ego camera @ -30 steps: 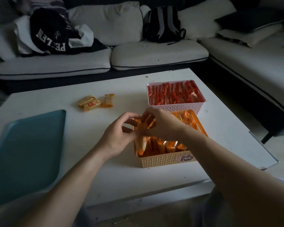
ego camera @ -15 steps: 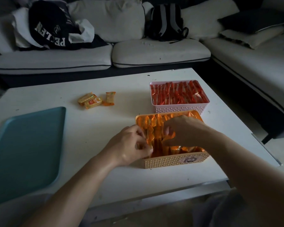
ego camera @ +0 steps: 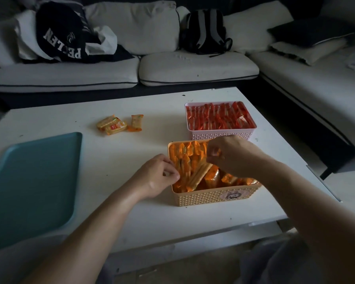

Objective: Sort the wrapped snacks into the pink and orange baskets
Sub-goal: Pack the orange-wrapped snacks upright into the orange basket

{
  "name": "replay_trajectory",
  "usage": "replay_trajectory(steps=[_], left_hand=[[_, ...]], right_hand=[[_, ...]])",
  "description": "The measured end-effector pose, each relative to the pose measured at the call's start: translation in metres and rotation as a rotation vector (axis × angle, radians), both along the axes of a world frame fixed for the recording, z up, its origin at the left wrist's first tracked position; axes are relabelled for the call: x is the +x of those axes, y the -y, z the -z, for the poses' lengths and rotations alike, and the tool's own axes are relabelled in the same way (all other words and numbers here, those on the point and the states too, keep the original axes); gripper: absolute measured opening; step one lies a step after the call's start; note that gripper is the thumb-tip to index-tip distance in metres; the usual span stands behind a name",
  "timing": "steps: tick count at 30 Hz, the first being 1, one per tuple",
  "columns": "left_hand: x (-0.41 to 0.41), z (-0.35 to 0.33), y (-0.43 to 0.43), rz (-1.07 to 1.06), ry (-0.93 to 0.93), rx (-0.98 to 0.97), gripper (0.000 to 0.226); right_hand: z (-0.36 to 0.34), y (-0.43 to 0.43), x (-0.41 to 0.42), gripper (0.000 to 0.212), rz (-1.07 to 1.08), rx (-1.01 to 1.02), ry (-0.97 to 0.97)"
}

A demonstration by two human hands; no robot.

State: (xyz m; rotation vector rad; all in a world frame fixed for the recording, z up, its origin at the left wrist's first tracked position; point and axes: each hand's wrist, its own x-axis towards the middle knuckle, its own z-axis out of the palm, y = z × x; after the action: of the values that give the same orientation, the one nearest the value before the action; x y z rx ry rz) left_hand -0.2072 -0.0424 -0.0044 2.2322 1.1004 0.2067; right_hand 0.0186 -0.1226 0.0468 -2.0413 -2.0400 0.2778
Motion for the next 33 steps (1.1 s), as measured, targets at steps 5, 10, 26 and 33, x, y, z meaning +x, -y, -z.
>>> replay_trajectory(steps=[5, 10, 26, 33], left_hand=[[0.001, -0.003, 0.002, -0.036, 0.07, -0.016, 0.008], [-0.003, -0.002, 0.002, -0.113, 0.211, -0.02, 0.027], [0.002, 0.001, 0.004, -0.099, 0.289, 0.01, 0.035], [0.01, -0.002, 0.014, 0.02, 0.288, -0.021, 0.058]], right_hand=[[0.003, 0.006, -0.007, 0.005, -0.085, -0.027, -0.087], [0.019, 0.007, -0.032, 0.008, -0.207, -0.095, -0.052], [0.018, 0.007, 0.012, 0.013, -0.023, -0.061, -0.298], [0.005, 0.008, -0.003, 0.008, -0.145, 0.02, -0.213]])
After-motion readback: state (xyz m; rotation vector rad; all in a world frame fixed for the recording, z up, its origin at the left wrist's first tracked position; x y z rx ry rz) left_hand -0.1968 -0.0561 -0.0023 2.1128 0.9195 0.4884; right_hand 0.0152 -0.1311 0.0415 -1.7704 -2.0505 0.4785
